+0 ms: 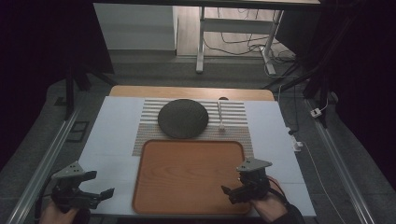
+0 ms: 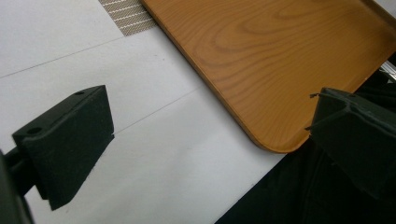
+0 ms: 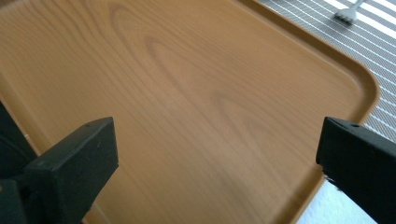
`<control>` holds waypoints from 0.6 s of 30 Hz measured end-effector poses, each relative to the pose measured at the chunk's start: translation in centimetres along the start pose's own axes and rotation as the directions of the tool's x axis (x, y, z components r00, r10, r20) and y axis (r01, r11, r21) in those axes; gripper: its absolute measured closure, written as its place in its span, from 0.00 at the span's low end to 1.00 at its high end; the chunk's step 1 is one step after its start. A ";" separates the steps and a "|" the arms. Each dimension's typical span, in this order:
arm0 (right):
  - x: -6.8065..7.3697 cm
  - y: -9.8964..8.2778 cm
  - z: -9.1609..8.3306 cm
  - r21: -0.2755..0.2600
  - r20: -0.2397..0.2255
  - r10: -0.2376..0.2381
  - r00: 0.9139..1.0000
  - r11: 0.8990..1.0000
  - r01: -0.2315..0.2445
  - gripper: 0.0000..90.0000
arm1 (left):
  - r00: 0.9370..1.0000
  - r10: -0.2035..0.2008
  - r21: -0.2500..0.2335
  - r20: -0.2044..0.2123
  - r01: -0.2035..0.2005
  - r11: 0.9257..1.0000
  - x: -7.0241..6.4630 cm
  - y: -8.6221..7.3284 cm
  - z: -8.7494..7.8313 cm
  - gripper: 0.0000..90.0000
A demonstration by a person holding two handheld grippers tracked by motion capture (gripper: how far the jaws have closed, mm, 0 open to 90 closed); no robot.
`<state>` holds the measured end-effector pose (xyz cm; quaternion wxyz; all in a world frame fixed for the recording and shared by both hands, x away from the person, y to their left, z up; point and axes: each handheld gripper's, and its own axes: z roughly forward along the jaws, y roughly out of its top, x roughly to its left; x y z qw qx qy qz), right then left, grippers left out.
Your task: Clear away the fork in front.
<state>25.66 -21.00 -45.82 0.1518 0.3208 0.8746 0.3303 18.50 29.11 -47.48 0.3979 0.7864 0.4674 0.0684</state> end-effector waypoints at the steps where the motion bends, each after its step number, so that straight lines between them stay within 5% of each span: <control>1: 0.0 0.3 0.4 0.001 0.001 -0.017 1.000 1.000 0.017 0.00 | 1.000 0.000 0.000 0.000 0.000 1.000 0.0 0.0 0.0 0.00; 8: -0.2 1.4 1.8 0.048 0.009 -0.018 1.000 0.999 0.017 0.00 | 1.000 -0.004 0.001 -0.001 0.004 1.000 0.0 0.0 0.0 0.00; 18: -1.1 2.4 3.7 0.097 0.088 -0.099 0.991 0.991 0.090 0.00 | 1.000 -0.011 0.002 0.001 0.011 1.000 0.1 0.0 0.0 0.00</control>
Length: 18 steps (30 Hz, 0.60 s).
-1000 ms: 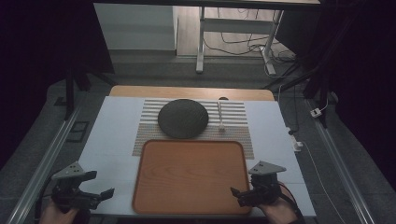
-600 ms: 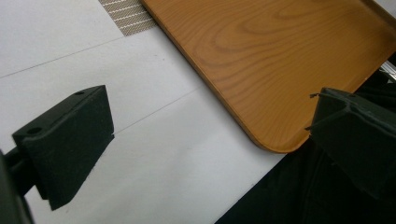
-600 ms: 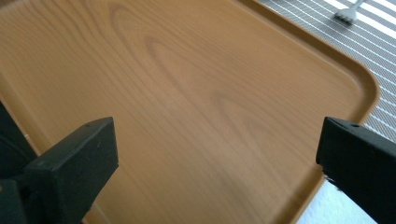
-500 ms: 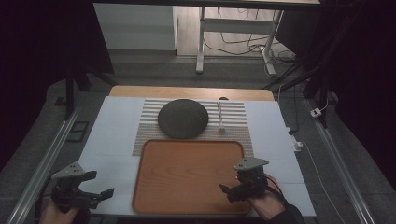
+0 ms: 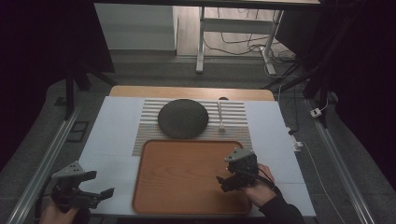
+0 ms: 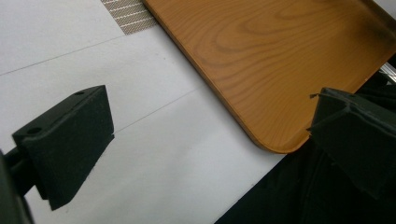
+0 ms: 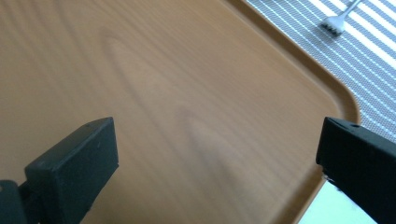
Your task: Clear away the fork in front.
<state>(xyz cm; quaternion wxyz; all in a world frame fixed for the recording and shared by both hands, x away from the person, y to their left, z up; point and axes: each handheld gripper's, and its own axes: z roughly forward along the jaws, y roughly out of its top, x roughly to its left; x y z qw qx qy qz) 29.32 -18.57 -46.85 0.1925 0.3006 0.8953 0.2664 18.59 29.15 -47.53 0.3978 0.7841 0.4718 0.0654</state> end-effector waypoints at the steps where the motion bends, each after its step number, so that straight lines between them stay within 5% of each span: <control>1: -0.3 0.3 0.4 0.009 0.014 -0.005 1.000 1.000 0.004 0.00 | 1.000 -0.001 0.000 0.001 0.001 1.000 0.0 0.0 0.0 0.00; 18: -3.7 3.2 4.4 0.059 0.119 -0.070 0.990 0.996 0.064 0.00 | 1.000 -0.017 0.000 0.009 0.017 1.000 0.2 0.0 0.0 0.00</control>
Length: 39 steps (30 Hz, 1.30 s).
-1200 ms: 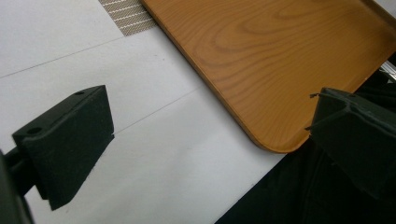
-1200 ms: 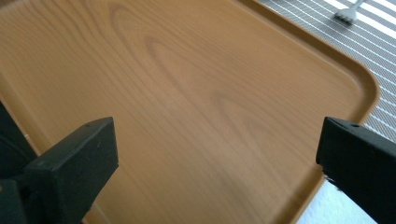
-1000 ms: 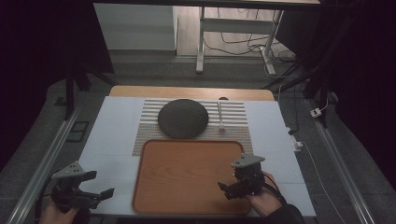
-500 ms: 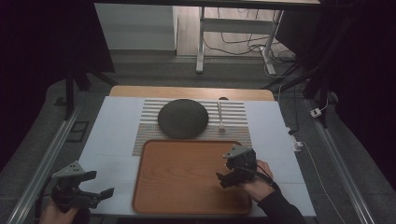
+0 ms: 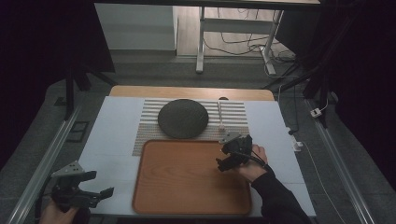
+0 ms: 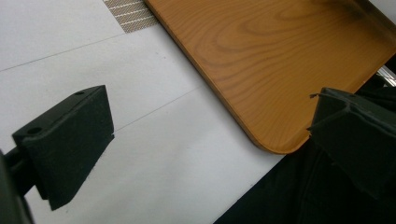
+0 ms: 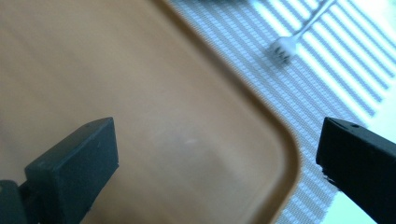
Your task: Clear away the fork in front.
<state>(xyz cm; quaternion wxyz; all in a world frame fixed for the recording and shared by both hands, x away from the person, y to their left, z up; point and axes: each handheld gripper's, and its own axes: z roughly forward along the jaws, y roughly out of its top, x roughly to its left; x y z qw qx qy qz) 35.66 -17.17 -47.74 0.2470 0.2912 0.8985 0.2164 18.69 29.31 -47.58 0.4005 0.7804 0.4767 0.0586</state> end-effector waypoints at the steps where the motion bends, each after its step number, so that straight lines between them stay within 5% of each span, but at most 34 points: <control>1: -0.4 0.3 0.4 0.000 0.015 -0.005 1.000 1.000 0.005 0.00 | 1.000 0.001 0.000 0.000 -0.001 1.000 0.0 0.0 0.0 0.00; 18: -3.9 2.6 3.0 0.024 0.116 -0.020 0.993 1.000 0.017 0.00 | 1.000 -0.001 -0.002 0.005 0.001 1.000 0.0 0.0 0.0 0.00; 28: -5.1 4.3 5.7 0.082 0.164 -0.123 0.979 0.990 0.111 0.08 | 1.000 -0.004 -0.003 0.008 0.004 1.000 0.1 0.0 0.0 0.00; 31: -5.0 4.6 6.4 0.105 0.172 -0.168 0.971 0.983 0.151 0.14 | 1.000 -0.006 -0.002 0.011 0.006 1.000 0.2 0.0 0.0 0.00; 32: -4.9 4.7 6.8 0.120 0.186 -0.209 0.960 0.975 0.189 0.20 | 1.000 -0.007 -0.002 0.011 0.007 1.000 0.2 0.0 0.0 0.00; 35: -4.7 4.8 7.2 0.139 0.197 -0.246 0.949 0.965 0.222 0.26 | 1.000 -0.005 -0.001 0.010 0.005 1.000 0.1 0.0 0.0 0.00; 39: -3.9 4.8 8.3 0.194 0.208 -0.347 0.915 0.931 0.309 0.36 | 1.000 -0.005 -0.001 0.011 0.005 1.000 0.1 0.0 0.0 0.00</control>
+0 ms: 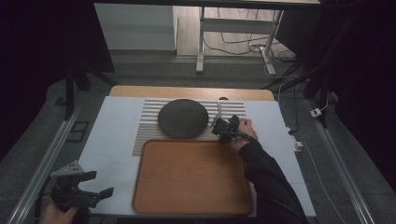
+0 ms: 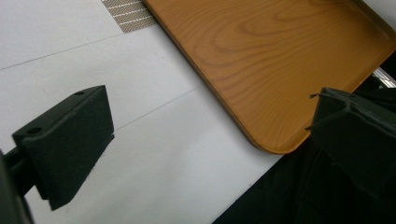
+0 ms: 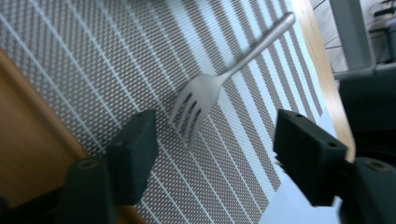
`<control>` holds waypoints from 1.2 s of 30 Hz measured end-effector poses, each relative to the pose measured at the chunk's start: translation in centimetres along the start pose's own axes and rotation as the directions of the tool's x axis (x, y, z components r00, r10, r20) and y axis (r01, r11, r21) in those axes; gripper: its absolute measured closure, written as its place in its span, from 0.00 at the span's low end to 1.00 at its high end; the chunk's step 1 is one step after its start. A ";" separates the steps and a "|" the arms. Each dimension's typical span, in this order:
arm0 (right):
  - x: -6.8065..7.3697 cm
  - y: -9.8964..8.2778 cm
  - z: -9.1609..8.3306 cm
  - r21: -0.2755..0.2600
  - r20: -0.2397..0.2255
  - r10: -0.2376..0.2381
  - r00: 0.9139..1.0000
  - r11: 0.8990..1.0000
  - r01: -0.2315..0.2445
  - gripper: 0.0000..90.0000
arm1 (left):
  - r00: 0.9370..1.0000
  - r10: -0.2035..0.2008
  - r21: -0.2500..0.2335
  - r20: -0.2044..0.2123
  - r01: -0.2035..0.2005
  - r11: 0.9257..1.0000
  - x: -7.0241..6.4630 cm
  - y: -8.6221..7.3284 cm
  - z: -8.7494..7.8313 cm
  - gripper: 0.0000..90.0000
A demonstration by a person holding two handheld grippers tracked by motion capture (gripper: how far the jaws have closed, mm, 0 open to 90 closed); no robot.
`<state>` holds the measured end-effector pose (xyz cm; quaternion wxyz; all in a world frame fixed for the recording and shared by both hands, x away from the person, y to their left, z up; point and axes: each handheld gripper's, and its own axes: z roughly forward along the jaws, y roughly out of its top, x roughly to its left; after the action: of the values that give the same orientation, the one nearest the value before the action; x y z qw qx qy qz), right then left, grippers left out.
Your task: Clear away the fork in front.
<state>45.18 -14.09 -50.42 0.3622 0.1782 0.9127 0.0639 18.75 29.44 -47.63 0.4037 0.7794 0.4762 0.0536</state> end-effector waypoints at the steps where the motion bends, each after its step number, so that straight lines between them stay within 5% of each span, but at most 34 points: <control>1: 0.2 0.1 0.2 0.014 0.005 -0.030 1.000 0.999 0.030 0.39 | 1.000 0.000 0.000 0.000 0.000 1.000 0.0 0.0 0.0 0.00; 2: 0.6 0.3 0.5 0.024 0.029 -0.090 0.995 0.996 0.090 0.45 | 1.000 0.000 0.000 0.000 0.000 1.000 0.0 0.0 0.0 0.00; 10: 1.8 0.6 1.3 0.044 0.095 -0.194 0.976 0.981 0.191 0.73 | 1.000 0.006 0.001 0.001 -0.006 1.000 -0.1 0.0 0.0 0.00; 13: 2.2 0.6 1.7 0.047 0.075 -0.233 0.970 0.972 0.230 0.89 | 1.000 0.007 0.002 0.001 -0.007 1.000 -0.1 -0.1 0.0 0.00; 16: 2.5 0.6 1.7 0.054 0.106 -0.297 0.949 0.955 0.292 0.98 | 1.000 0.008 0.002 0.001 -0.008 1.000 -0.1 -0.1 0.0 0.00; 36: 1.5 -0.3 -4.2 -0.064 0.051 -0.157 0.986 0.985 0.160 0.99 | 0.999 0.033 0.000 0.009 -0.033 0.999 -0.4 -0.1 -0.2 0.00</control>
<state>41.26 -13.76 -48.42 0.3930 0.0942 0.9126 0.0616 18.37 29.24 -47.50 0.4049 0.7873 0.4614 0.0568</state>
